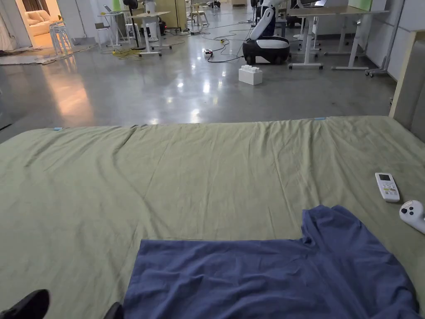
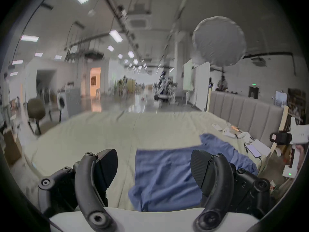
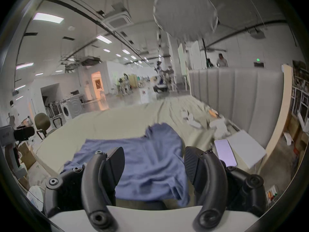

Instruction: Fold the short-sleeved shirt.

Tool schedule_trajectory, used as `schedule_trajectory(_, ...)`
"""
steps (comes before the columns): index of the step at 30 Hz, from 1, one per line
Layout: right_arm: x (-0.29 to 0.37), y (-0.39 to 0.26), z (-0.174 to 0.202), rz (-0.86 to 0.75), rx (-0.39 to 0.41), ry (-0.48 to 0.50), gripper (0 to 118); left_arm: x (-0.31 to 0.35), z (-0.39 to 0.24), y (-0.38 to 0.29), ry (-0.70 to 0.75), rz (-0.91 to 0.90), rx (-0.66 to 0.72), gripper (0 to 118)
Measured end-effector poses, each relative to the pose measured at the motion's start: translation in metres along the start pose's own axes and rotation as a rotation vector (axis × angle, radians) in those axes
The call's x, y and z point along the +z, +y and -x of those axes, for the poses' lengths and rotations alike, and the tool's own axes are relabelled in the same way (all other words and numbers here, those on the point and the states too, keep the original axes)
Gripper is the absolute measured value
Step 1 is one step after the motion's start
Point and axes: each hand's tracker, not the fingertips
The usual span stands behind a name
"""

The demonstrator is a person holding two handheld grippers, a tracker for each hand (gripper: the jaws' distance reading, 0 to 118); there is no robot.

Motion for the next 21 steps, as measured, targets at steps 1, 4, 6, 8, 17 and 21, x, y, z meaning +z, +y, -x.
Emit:
schedule_trajectory(1,0.0,0.003,0.006,-0.007,0.004,0.018,77,0.001,-0.005,0.005,-0.032,0.001,-0.006,86)
schedule_trajectory(4,-0.006,0.007,0.012,0.001,-0.016,0.167,71,0.005,-0.019,0.013,-0.078,0.016,-0.017,52)
schedule_trajectory(6,-0.008,0.009,0.02,-0.001,-0.045,0.183,45,0.011,-0.024,0.016,-0.116,0.019,-0.031,20)
schedule_trajectory(8,-0.009,0.01,0.027,0.002,-0.049,0.193,17,0.015,-0.03,0.018,-0.147,0.031,-0.056,6)
schedule_trajectory(17,-0.015,0.003,0.041,0.025,0.041,0.234,0,0.007,-0.036,0.009,-0.157,0.092,-0.032,0)
schedule_trajectory(21,-0.018,-0.003,0.032,0.04,0.046,0.216,0,0.0,-0.021,0.011,-0.176,0.073,0.071,0)
